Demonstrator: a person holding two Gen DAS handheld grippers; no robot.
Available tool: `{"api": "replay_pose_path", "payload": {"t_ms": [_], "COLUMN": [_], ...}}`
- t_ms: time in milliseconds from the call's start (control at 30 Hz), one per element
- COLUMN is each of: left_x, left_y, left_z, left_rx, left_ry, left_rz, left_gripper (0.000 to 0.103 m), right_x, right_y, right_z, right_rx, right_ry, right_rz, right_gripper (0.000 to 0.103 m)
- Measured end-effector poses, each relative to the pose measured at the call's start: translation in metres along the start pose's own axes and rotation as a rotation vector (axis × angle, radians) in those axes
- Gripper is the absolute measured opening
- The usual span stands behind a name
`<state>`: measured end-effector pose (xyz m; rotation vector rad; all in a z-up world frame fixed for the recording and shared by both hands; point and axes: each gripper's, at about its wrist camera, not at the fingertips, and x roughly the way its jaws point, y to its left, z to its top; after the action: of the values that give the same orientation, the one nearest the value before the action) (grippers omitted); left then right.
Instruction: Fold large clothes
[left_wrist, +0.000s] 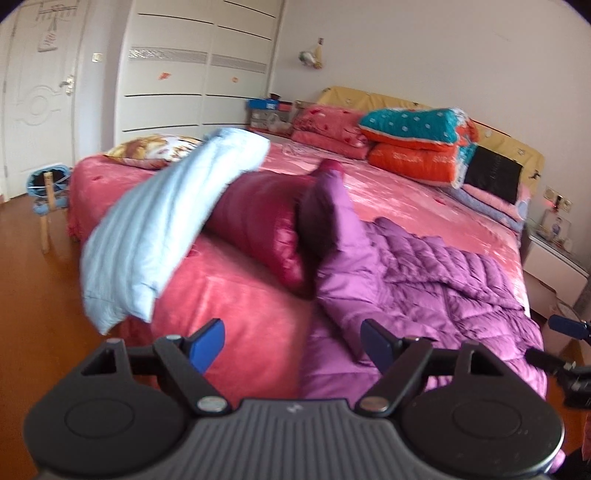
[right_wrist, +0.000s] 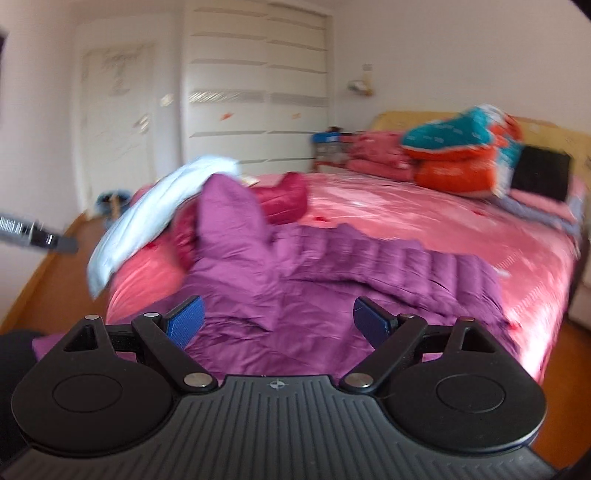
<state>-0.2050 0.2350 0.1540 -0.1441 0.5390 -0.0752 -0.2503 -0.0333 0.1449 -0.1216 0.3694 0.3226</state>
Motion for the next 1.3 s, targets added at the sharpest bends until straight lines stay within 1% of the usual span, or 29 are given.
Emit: {"api": "replay_pose_path", "payload": {"t_ms": [133, 267, 367, 400, 433, 533, 600, 700, 800, 900, 967, 1000, 1033, 1067, 1100, 1167, 1200, 1300], "left_x": [0.0, 0.004, 0.008, 0.009, 0.011, 0.018, 0.022, 0.029, 0.034, 0.039, 0.042, 0.043, 0.044, 0.045, 0.046, 0.047, 0.048, 0.05], "left_y": [0.022, 0.043, 0.056, 0.06, 0.064, 0.072, 0.075, 0.076, 0.075, 0.073, 0.071, 0.069, 0.068, 0.065, 0.064, 0.06, 0.059, 0.052], "left_z": [0.001, 0.0, -0.004, -0.005, -0.006, -0.01, -0.013, -0.016, -0.017, -0.019, -0.02, -0.02, -0.021, -0.021, -0.021, -0.021, -0.021, -0.02], "left_rx": [-0.025, -0.064, -0.09, -0.099, -0.109, -0.126, -0.131, -0.128, -0.124, -0.12, -0.116, -0.114, -0.11, -0.105, -0.1, -0.093, -0.089, -0.069], "left_ry": [-0.011, -0.006, 0.005, 0.011, 0.017, 0.034, 0.046, 0.064, 0.076, 0.089, 0.099, 0.102, 0.107, 0.111, 0.114, 0.12, 0.121, 0.128], "left_rz": [0.032, 0.048, 0.066, 0.071, 0.074, 0.075, 0.075, 0.071, 0.068, 0.066, 0.064, 0.063, 0.063, 0.064, 0.064, 0.064, 0.063, 0.062], "left_gripper": [0.082, 0.086, 0.086, 0.086, 0.086, 0.086, 0.086, 0.086, 0.086, 0.086, 0.086, 0.086, 0.086, 0.087, 0.087, 0.088, 0.089, 0.089], "right_x": [0.029, 0.065, 0.09, 0.098, 0.105, 0.122, 0.134, 0.149, 0.16, 0.169, 0.174, 0.174, 0.175, 0.176, 0.177, 0.178, 0.177, 0.175], "right_y": [0.039, 0.069, 0.083, 0.086, 0.09, 0.098, 0.103, 0.11, 0.107, 0.101, 0.099, 0.1, 0.1, 0.101, 0.102, 0.101, 0.1, 0.094], "right_z": [0.005, 0.007, 0.006, 0.005, 0.002, -0.007, -0.012, -0.021, -0.023, -0.022, -0.023, -0.025, -0.027, -0.028, -0.028, -0.028, -0.027, -0.023], "right_rx": [-0.167, -0.275, -0.336, -0.362, -0.391, -0.492, -0.533, -0.588, -0.566, -0.522, -0.506, -0.499, -0.494, -0.489, -0.48, -0.462, -0.454, -0.396], "right_ry": [0.033, 0.061, 0.081, 0.091, 0.104, 0.122, 0.143, 0.156, 0.161, 0.154, 0.154, 0.156, 0.16, 0.164, 0.169, 0.176, 0.177, 0.177], "right_rz": [0.028, 0.064, 0.093, 0.1, 0.105, 0.106, 0.121, 0.118, 0.108, 0.091, 0.089, 0.094, 0.098, 0.101, 0.103, 0.099, 0.092, 0.089], "right_gripper": [0.103, 0.103, 0.103, 0.101, 0.099, 0.099, 0.099, 0.099, 0.098, 0.085, 0.08, 0.076, 0.069, 0.065, 0.058, 0.05, 0.043, 0.034]}}
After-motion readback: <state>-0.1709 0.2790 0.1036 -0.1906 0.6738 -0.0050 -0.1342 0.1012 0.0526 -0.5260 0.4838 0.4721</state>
